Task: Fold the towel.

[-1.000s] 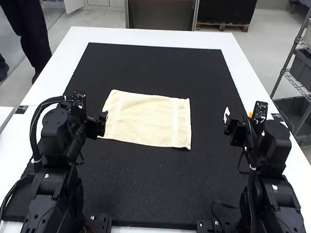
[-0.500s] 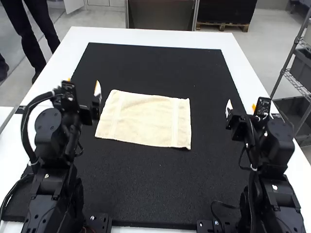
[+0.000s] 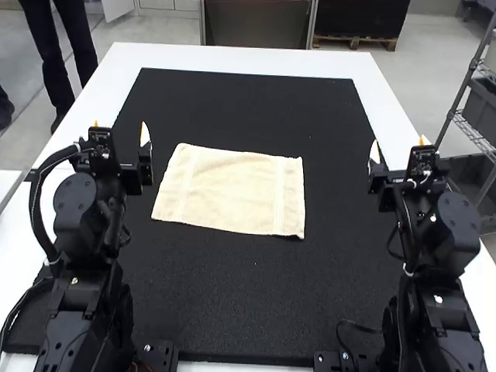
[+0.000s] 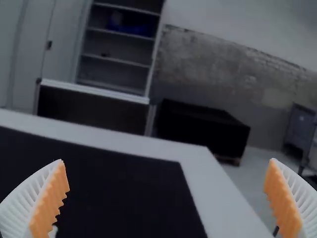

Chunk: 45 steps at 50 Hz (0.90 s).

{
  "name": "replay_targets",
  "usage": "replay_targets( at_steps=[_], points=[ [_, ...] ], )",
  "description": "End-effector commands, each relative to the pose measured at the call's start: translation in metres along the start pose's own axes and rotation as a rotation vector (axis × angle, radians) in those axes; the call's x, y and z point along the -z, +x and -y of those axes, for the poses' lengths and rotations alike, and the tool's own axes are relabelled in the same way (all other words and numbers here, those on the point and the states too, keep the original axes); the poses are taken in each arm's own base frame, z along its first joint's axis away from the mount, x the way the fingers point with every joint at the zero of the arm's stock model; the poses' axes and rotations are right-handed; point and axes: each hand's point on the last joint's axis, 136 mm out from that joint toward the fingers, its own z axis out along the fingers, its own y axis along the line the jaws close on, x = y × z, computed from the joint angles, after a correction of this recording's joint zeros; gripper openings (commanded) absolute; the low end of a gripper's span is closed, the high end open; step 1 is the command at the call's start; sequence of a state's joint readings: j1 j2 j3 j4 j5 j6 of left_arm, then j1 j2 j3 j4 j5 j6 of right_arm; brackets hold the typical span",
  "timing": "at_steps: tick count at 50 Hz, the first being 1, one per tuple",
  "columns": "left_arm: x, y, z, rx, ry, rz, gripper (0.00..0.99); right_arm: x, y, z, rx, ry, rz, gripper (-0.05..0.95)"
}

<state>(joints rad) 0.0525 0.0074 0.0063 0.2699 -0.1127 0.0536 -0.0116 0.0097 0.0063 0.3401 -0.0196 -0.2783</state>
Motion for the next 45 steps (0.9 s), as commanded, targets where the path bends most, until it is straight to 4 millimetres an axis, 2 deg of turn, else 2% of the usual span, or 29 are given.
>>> replay_targets(
  at_steps=[1, 8, 12, 16, 25, 31, 38, 45],
  points=[
    [0.001, -0.032, -0.007, -0.007, -0.021, 0.076, 0.949, 0.001, -0.025, -0.004, -0.114, -0.048, 0.069, 0.91],
    [0.006, -0.081, -0.009, 0.006, -0.012, 0.184, 0.933, 0.005, -0.079, 0.000, -0.174, -0.076, 0.173, 0.91],
    [0.005, -0.101, -0.012, 0.009, -0.016, 0.209, 0.934, 0.006, -0.109, 0.001, -0.229, -0.107, 0.208, 0.91],
    [0.001, -0.113, -0.013, 0.010, -0.016, 0.207, 0.936, 0.000, -0.115, 0.002, -0.241, -0.105, 0.196, 0.91],
    [-0.018, -0.128, -0.014, 0.004, -0.013, 0.150, 0.936, -0.029, -0.106, -0.001, -0.249, -0.116, 0.082, 0.91],
    [-0.039, -0.122, -0.015, -0.005, -0.022, 0.072, 0.925, -0.055, -0.090, -0.001, -0.254, -0.116, -0.015, 0.90],
    [-0.073, -0.094, -0.008, -0.022, -0.007, -0.063, 0.925, -0.090, -0.063, -0.005, -0.268, -0.134, -0.133, 0.90],
    [-0.107, -0.055, -0.006, -0.052, -0.010, -0.182, 0.949, -0.127, -0.010, -0.015, -0.327, -0.168, -0.299, 0.90]
  ],
)
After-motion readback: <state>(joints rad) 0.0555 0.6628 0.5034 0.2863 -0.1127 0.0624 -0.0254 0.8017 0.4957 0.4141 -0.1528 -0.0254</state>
